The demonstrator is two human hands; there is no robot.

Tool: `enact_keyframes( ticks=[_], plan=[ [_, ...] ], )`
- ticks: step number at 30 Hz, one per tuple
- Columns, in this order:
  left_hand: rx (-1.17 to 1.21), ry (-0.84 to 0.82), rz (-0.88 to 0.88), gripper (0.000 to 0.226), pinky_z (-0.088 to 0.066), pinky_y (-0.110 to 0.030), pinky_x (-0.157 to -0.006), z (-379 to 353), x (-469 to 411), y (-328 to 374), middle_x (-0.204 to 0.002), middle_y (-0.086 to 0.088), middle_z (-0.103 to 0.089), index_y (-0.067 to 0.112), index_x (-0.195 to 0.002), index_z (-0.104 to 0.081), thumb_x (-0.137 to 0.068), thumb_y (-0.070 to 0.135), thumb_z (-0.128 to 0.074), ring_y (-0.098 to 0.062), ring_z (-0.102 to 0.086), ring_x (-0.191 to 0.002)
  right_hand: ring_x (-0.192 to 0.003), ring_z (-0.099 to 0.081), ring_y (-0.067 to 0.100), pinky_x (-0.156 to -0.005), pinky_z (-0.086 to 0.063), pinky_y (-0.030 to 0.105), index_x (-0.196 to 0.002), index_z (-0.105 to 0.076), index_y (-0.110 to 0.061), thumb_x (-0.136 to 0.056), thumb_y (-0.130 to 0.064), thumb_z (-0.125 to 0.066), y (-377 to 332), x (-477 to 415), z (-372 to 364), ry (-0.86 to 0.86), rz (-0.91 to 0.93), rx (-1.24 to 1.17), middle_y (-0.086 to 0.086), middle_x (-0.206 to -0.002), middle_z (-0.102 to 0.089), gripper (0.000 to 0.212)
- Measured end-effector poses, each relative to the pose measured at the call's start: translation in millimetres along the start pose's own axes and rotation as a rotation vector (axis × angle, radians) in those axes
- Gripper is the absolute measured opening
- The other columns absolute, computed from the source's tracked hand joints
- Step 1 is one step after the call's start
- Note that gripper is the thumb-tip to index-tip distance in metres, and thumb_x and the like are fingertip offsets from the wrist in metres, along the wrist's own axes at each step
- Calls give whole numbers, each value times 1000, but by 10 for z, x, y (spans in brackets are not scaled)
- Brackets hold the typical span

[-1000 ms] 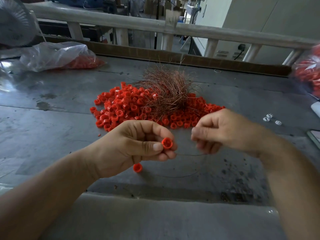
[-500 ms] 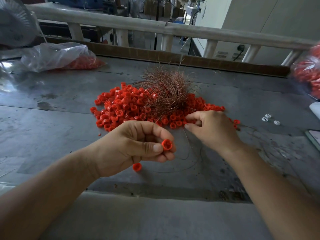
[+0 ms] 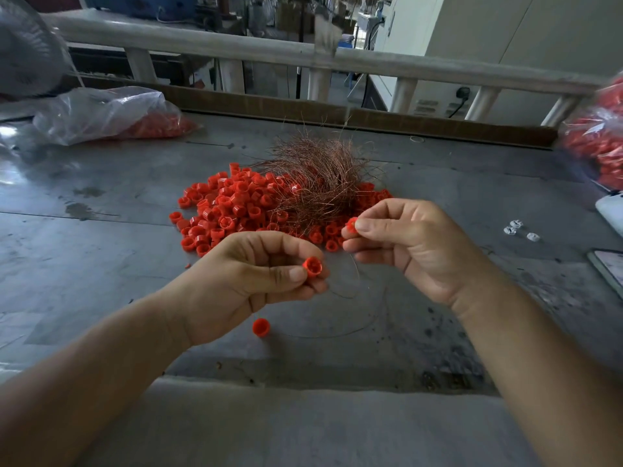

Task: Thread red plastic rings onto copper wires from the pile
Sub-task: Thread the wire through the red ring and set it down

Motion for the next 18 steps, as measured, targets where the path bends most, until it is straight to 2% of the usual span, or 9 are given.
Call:
enact_keyframes(
  ticks=[2, 5, 8, 11, 15, 18],
  plan=[
    [12, 31, -9, 20, -54, -19, -63, -8, 0, 11, -79, -9, -72, 9, -79, -75, -66, 0, -62, -17, -70, -74, -61, -66, 12, -53, -53, 19, -78, -64, -8, -61, -11, -64, -4, 26, -78, -93, -13, -89, 5, -69, -68, 17],
    [14, 61, -32, 21, -54, -19, -62, -18, 3, 27, -80, -9, -72, 10, -79, -75, -60, 7, -66, -17, -70, -73, -63, -64, 8, -57, -53, 17, -81, -72, -15, -63, -14, -64, 43, 27, -141, -156, -9, -89, 2, -69, -67, 20],
    [17, 94, -49, 23, -54, -19, -61, -8, -3, 25, -79, -10, -72, 8, -81, -75, -66, 0, -59, -17, -70, -72, -60, -62, 5, -55, -51, 16, -77, -73, -14, -64, -20, -63, 83, 18, -168, -159, 5, -35, -1, -66, -67, 18],
    [16, 116, -62, 25, -54, -19, -61, -2, -6, 29, -79, -10, -73, 9, -81, -75, -65, 1, -58, -18, -71, -73, -58, -61, 6, -53, -49, 16, -81, -67, -11, -63, -22, -64, 102, 16, -178, -132, 18, 16, -2, -65, -66, 21],
    [13, 133, -59, 25, -54, -19, -61, 0, -14, 26, -78, -11, -73, 9, -81, -76, -65, 0, -58, -19, -71, -72, -59, -61, 7, -53, -49, 17, -79, -67, -14, -59, -20, -67, 112, 27, -204, -103, 73, 88, -1, -63, -65, 20],
    [4, 144, -58, 26, -54, -19, -61, -2, -12, 26, -78, -11, -73, 11, -79, -76, -64, 0, -58, -19, -71, -72, -65, -63, 8, -58, -51, 17, -76, -70, -16, -57, -11, -68, 125, 31, -220, -120, 91, 92, 0, -68, -66, 19]
  ],
)
Point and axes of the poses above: each hand's wrist, its own x-axis away from the middle knuckle, its own z-axis out of the back of the hand, y = z × x, the point moved 1 cm from there along -x, towards the middle knuckle
